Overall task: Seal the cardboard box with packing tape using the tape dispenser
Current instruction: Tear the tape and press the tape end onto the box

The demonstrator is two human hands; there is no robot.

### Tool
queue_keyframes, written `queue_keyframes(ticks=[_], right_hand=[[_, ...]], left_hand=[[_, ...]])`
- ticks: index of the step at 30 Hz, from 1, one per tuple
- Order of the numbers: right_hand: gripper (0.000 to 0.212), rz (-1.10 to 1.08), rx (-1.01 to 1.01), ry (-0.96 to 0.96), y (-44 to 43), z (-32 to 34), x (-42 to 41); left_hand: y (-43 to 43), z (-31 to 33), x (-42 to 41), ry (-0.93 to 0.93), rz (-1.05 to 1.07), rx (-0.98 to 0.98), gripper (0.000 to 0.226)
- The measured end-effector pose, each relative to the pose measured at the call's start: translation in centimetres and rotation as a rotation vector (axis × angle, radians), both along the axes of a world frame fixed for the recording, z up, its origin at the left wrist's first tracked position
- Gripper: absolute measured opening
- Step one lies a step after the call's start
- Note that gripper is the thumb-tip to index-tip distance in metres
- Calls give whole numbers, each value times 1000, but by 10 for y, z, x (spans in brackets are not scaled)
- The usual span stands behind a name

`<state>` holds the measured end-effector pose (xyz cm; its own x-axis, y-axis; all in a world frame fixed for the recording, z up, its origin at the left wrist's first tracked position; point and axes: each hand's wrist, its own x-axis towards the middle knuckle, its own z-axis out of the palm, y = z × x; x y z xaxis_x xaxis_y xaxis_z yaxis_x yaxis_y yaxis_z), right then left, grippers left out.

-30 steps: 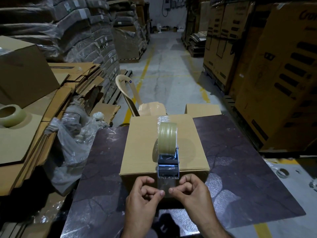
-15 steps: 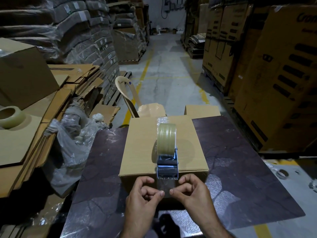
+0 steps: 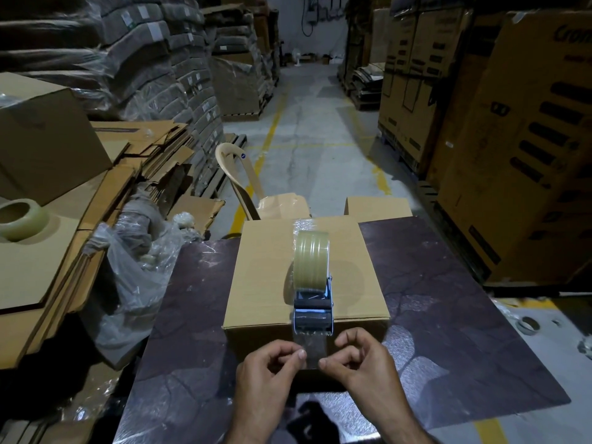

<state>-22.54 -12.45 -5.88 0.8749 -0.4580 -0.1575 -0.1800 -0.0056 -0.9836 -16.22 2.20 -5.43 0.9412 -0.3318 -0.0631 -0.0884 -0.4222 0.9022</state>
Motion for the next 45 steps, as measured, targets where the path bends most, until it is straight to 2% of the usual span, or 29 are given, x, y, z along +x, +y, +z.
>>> queue_keyframes(ticks=[19,39,45], right_hand=[[28,11,-37,-27,-1,-5,0],[20,-2,-101,-15,-11,-8,-7],[17,-27,-141,-33,-20,0,-10]], left_hand=[[2,-4,-1,-16,-6,10,19],[9,-6,3,-45,-62,33,14],[14,-1,5,38,-108,116,12]])
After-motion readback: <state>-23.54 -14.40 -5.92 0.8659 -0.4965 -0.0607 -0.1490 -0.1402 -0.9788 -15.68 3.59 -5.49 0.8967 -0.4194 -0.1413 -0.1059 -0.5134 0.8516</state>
